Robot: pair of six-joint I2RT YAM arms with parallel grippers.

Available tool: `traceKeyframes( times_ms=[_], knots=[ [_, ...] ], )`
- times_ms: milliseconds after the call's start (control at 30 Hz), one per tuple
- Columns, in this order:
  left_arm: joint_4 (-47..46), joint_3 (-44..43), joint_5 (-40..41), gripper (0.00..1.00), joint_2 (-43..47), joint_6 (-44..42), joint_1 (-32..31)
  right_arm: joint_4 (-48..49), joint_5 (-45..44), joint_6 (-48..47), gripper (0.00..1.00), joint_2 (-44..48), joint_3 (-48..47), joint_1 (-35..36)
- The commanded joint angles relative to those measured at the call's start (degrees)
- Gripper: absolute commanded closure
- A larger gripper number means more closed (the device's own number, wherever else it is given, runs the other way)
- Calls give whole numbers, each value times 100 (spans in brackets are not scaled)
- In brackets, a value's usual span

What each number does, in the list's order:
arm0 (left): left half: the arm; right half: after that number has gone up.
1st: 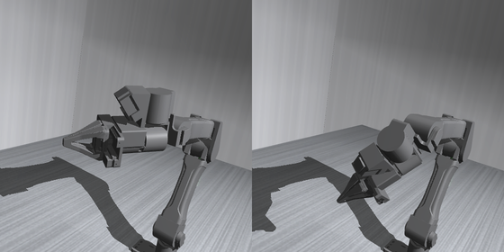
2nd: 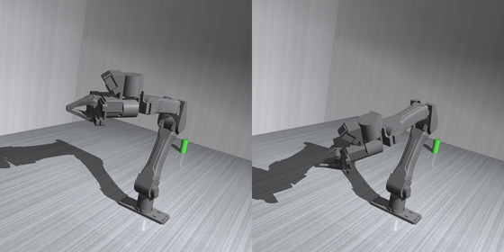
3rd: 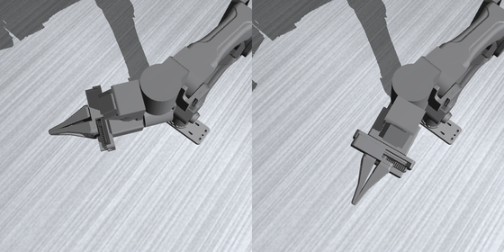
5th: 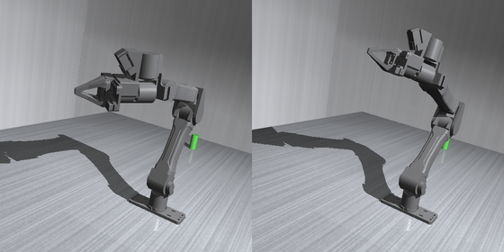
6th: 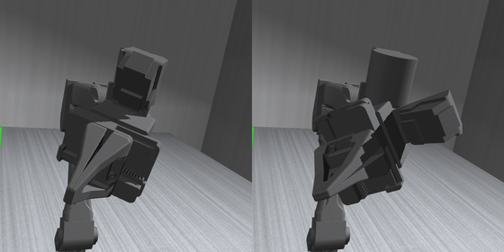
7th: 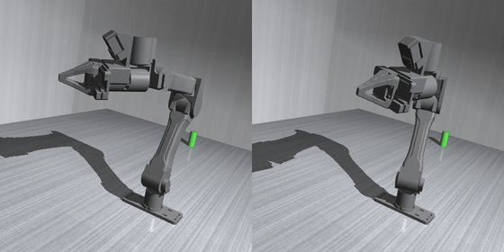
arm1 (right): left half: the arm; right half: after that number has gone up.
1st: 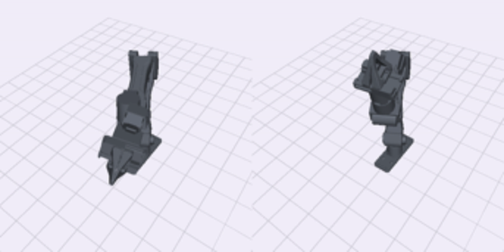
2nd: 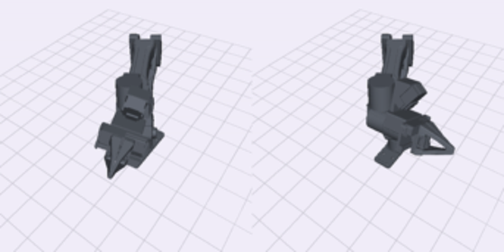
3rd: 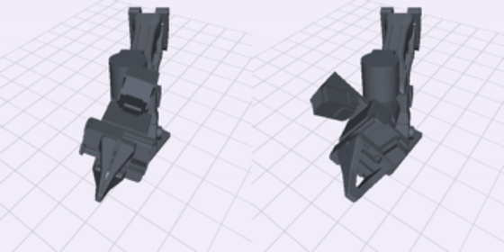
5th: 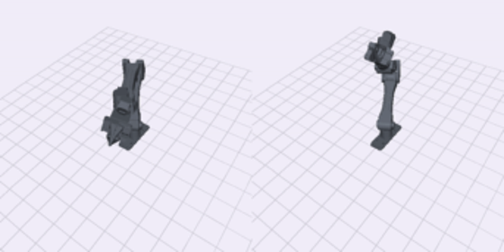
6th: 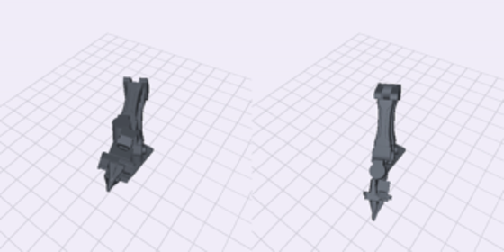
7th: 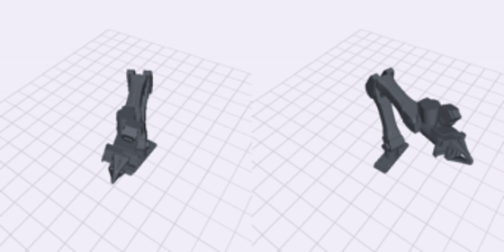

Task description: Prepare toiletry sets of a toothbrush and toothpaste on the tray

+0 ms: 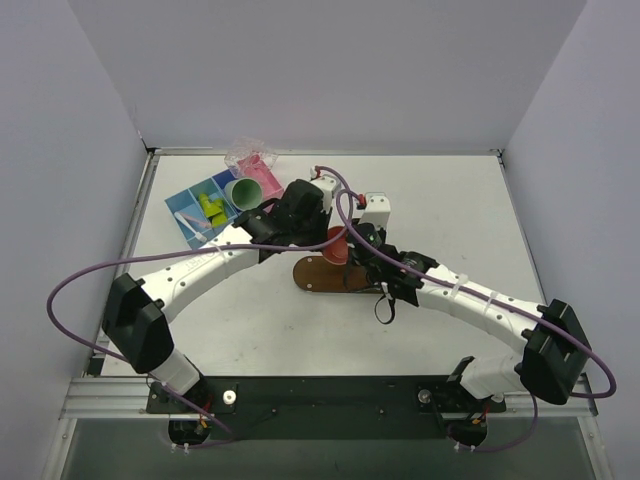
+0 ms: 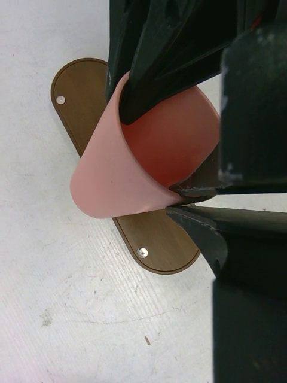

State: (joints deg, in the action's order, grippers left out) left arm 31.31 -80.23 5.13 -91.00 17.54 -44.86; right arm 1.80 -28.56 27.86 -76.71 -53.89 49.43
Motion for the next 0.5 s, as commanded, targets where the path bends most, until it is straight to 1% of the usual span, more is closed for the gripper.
traceKeyframes(
  times_ms=[0, 33, 100, 133, 267, 367, 400, 467],
  knots=[
    [-599, -2, -406, 76, 495, -277, 21, -110, -19, 97, 100, 138, -34, -144],
    [-643, 59, -451, 65, 574, -295, 30, -110, -18, 80, 100, 182, -25, -162],
    [-819, 147, -512, 50, 671, -426, 30, -101, 17, 45, 100, 296, 10, -223],
    [-889, 182, -513, 37, 776, -479, 21, -93, 43, 27, 100, 349, 27, -258],
    [-1284, 481, -706, 22, 1137, -734, 30, -92, 341, -61, 100, 595, 98, -504],
    [-1364, 604, -732, 16, 1435, -971, 74, -154, 745, -149, 100, 815, 72, -794],
    [-1373, 639, -811, 16, 1514, -1059, 118, -363, 868, -184, 100, 876, 37, -942],
    [-1486, 780, -942, 15, 1822, -1042, 512, -688, 1281, -385, 100, 921, -156, -1093]
  ],
)
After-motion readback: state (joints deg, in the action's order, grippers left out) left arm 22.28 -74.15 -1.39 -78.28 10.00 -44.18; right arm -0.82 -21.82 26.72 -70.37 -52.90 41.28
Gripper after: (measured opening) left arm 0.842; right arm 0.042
